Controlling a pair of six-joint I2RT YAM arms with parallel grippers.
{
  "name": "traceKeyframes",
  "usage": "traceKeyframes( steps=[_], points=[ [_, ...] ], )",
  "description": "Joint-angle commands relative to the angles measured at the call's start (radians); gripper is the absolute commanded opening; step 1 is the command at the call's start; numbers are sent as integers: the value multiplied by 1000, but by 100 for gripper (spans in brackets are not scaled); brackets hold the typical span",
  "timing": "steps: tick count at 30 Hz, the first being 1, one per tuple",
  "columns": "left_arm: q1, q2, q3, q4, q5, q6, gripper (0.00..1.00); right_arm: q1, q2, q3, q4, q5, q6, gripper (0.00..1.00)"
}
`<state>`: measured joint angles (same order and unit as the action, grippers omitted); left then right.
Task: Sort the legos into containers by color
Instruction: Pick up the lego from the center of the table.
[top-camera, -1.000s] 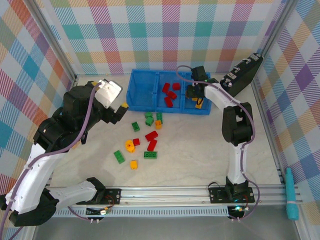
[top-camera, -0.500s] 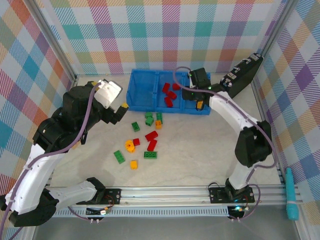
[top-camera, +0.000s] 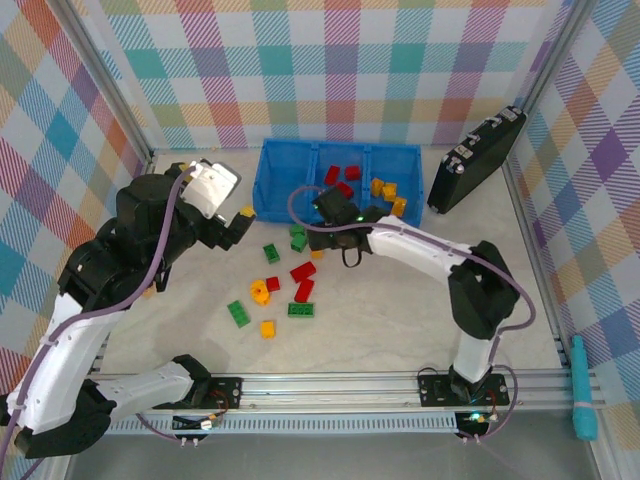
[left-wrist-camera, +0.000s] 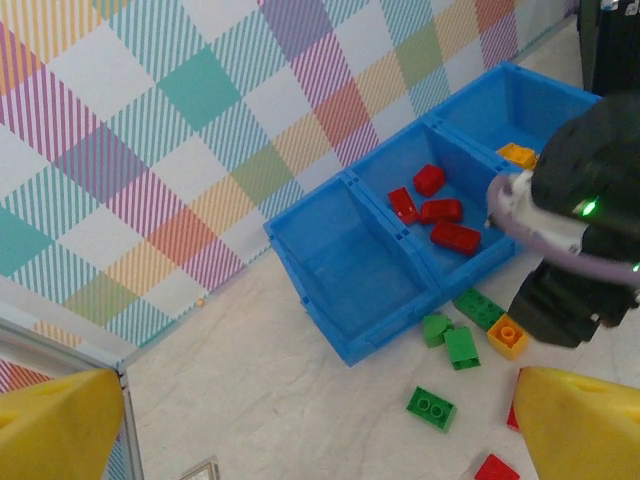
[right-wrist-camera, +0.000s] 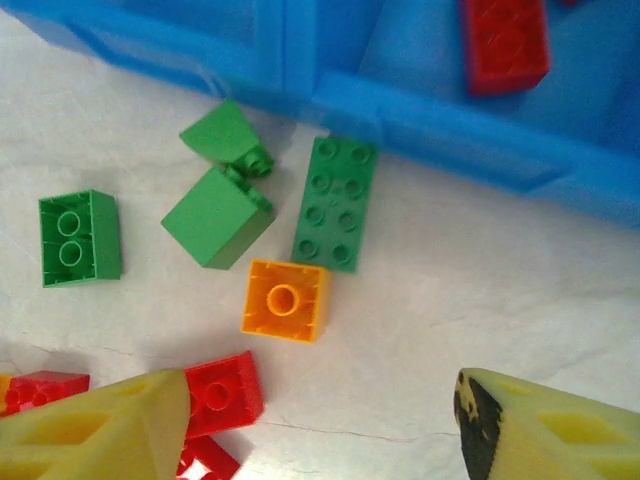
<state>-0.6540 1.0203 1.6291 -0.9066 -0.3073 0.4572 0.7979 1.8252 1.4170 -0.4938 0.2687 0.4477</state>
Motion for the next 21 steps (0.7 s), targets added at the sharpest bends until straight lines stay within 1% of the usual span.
traceKeyframes(
  steps=[1,5,10,16,21],
  points=[
    [-10,-30,-6,26,13,-15,100,27,56,52,4,9,82,74],
    [-10,-46,-6,25,-1,-10,100,40,131,97,-6,-11,92,78],
    [-12,-51,-7,25,-7,-7,100,41,204,153,-31,3,84,78],
    [-10,-51,-12,28,-12,-3,100,41,277,221,-90,42,66,67],
    [-10,-47,-11,26,-13,-3,100,39,316,255,-129,62,54,62]
  ],
)
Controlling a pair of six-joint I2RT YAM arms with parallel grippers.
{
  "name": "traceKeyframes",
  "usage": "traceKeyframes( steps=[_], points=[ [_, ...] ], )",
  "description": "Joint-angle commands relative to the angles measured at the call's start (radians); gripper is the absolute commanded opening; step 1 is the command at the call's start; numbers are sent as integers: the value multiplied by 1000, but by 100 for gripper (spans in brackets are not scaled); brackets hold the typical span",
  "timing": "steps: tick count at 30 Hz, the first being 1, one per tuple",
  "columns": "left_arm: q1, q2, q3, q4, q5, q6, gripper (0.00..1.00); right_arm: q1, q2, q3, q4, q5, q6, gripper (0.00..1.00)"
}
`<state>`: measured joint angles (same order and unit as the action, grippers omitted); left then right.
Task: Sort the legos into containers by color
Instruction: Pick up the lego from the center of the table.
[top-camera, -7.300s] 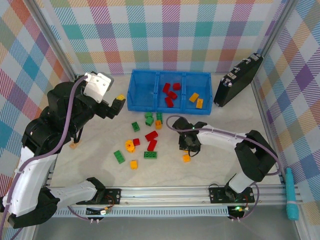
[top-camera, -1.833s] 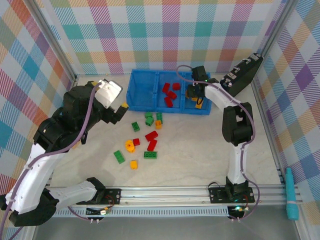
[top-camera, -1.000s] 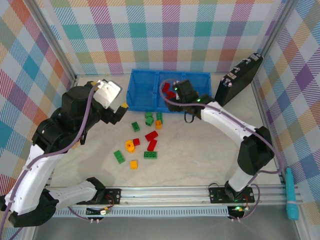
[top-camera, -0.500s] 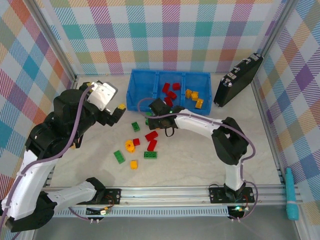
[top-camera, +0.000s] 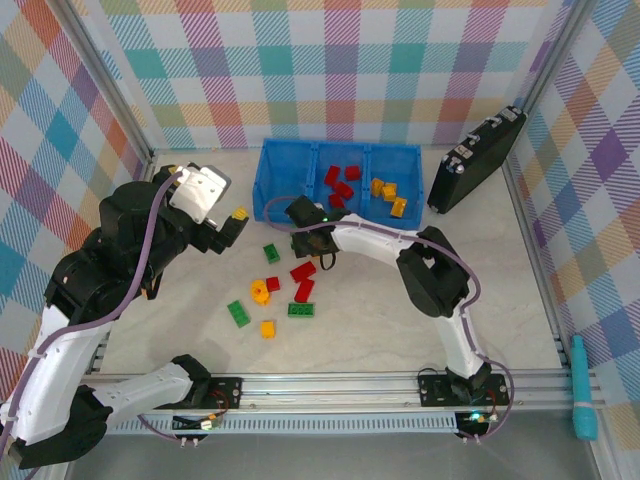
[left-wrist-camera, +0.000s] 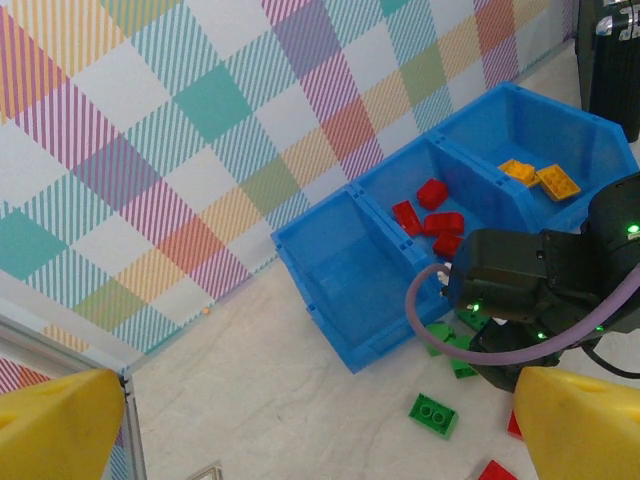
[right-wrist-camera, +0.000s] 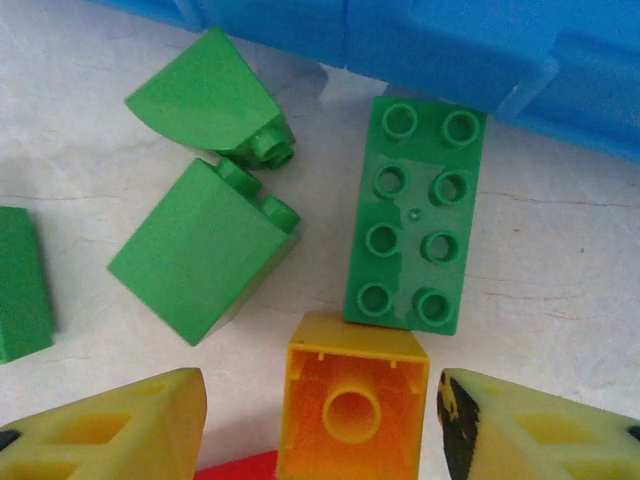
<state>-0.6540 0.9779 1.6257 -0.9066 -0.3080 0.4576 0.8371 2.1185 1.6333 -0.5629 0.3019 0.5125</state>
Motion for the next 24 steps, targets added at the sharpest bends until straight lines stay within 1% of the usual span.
traceKeyframes(
  steps=[1,4,6,10,13,18,23,24],
  points=[
    [-10,-4,-7,26,-12,-4,100,-2,34,51,-75,32,-9,61],
    [-10,1,-4,25,-13,-4,100,-10,57,68,-96,36,-9,57],
    [-11,4,-3,25,-15,-4,100,-15,59,64,-89,34,-8,52],
    [-10,7,-4,28,-24,-4,100,-19,48,52,-70,30,-23,43],
    [-11,10,-10,39,-40,-6,100,-20,36,54,-74,26,-26,39],
    [-11,2,-6,67,-92,-12,100,-21,-32,36,-99,47,-45,37],
    [-10,-3,3,54,-72,-7,100,-30,-168,10,-134,106,-92,37],
    [-11,-4,0,64,-82,-11,100,-35,-195,8,-141,112,-104,37]
  ],
)
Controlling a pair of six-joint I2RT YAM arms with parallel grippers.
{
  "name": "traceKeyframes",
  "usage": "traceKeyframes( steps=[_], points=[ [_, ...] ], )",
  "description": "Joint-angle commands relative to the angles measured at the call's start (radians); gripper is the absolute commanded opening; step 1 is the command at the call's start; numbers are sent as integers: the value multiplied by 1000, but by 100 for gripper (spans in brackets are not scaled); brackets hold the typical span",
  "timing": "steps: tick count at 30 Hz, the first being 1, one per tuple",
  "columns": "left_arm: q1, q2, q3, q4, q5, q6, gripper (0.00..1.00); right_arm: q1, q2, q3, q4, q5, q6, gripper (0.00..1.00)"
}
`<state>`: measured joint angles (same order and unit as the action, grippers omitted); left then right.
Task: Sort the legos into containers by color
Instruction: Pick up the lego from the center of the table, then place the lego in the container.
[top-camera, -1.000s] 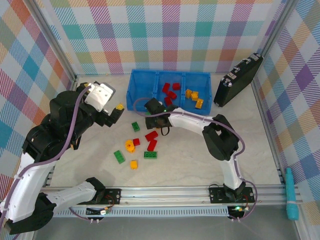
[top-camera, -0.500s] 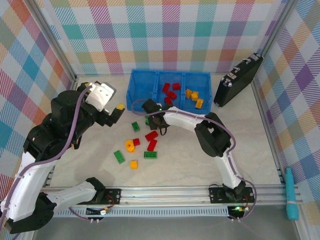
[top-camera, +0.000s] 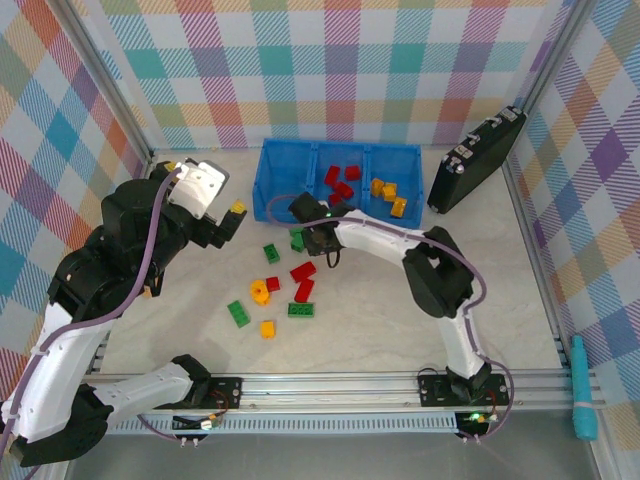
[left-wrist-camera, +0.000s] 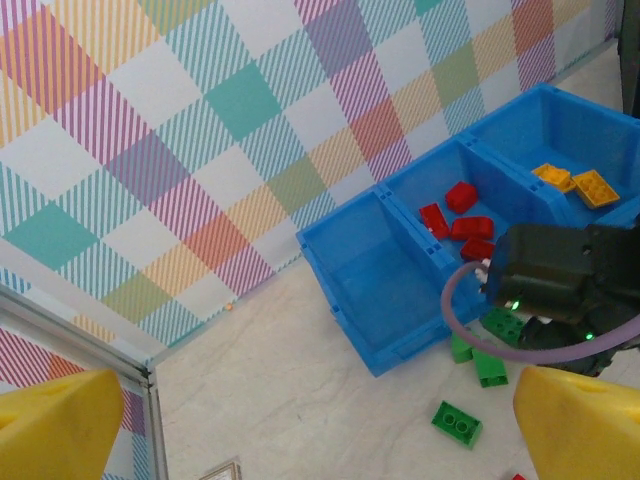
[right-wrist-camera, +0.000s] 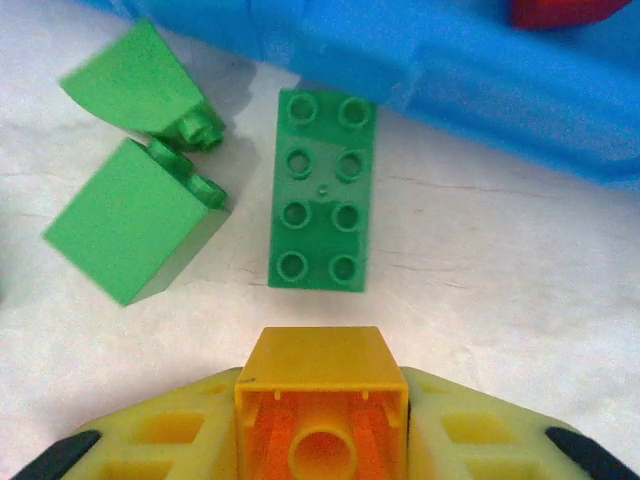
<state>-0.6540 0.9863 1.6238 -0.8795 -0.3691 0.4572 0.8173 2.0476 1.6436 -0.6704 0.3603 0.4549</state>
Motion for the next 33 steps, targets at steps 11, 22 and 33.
traceKeyframes(
  steps=[11,22,33],
  points=[
    [-11,9,33,2,28,-20,100,-218,-378,2,-53,69,-180,38],
    [-11,33,48,-12,30,-20,100,-433,-282,27,22,-40,-222,37],
    [-11,72,33,-3,9,-20,100,-466,-58,114,45,-94,-216,40]
  ],
)
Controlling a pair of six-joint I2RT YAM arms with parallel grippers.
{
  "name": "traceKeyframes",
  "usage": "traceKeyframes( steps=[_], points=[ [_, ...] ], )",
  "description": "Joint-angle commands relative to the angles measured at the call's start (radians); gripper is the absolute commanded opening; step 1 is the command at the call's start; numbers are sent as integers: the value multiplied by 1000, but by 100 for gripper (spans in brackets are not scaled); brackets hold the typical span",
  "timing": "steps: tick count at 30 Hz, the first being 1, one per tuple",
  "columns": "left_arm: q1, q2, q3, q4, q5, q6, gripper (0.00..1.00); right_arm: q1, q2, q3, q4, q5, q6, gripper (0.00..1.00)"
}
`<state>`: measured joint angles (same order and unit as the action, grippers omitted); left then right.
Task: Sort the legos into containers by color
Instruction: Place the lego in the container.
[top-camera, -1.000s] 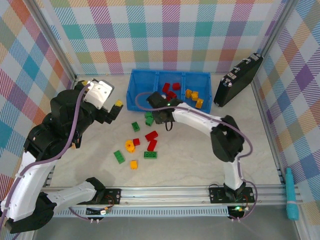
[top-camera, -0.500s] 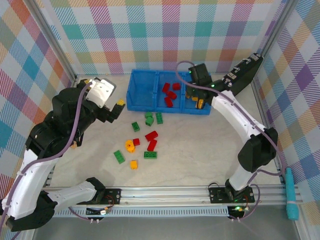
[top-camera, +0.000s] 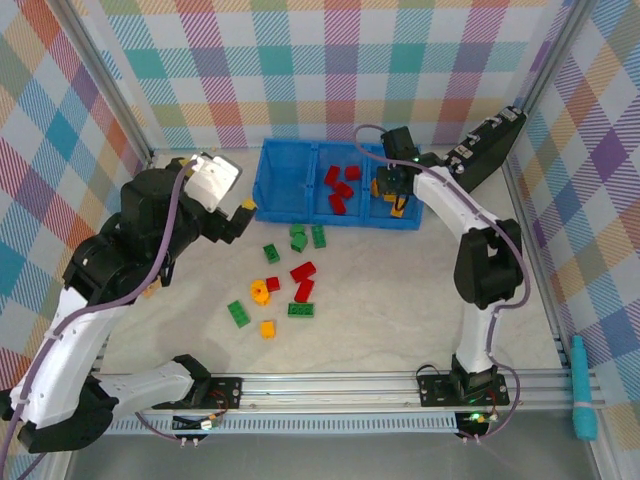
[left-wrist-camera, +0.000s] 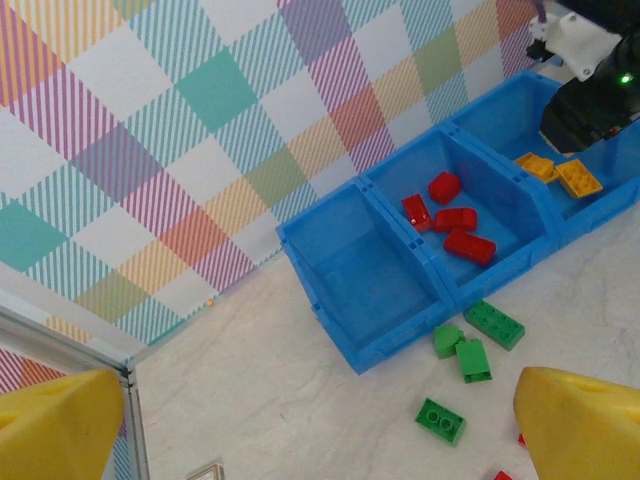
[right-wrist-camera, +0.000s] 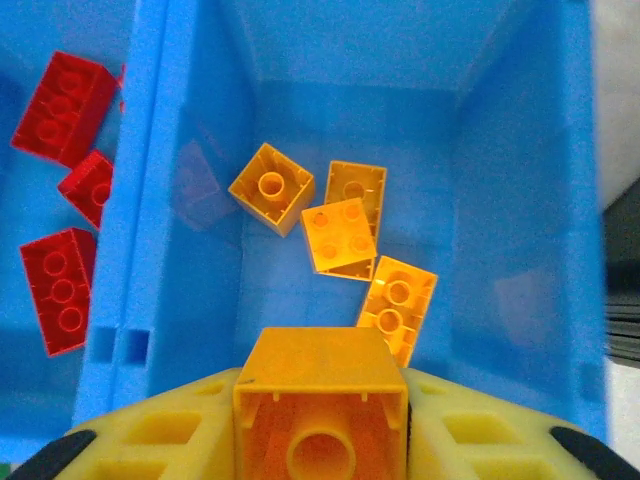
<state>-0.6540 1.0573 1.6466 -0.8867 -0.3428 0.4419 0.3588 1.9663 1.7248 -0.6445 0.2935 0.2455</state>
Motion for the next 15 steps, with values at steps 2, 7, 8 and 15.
traceKeyframes(
  steps=[2,7,8,15],
  points=[
    [-10,4,8,3,-20,-5,100,-12,44,33,28,-35,-3,42],
    [-8,24,0,0,7,-19,100,-15,59,35,29,-40,-8,50],
    [-7,33,4,-1,12,-30,100,-15,52,33,31,-43,-11,52],
    [37,97,8,-36,-5,-202,100,-15,-89,6,20,-135,-75,80]
  ],
)
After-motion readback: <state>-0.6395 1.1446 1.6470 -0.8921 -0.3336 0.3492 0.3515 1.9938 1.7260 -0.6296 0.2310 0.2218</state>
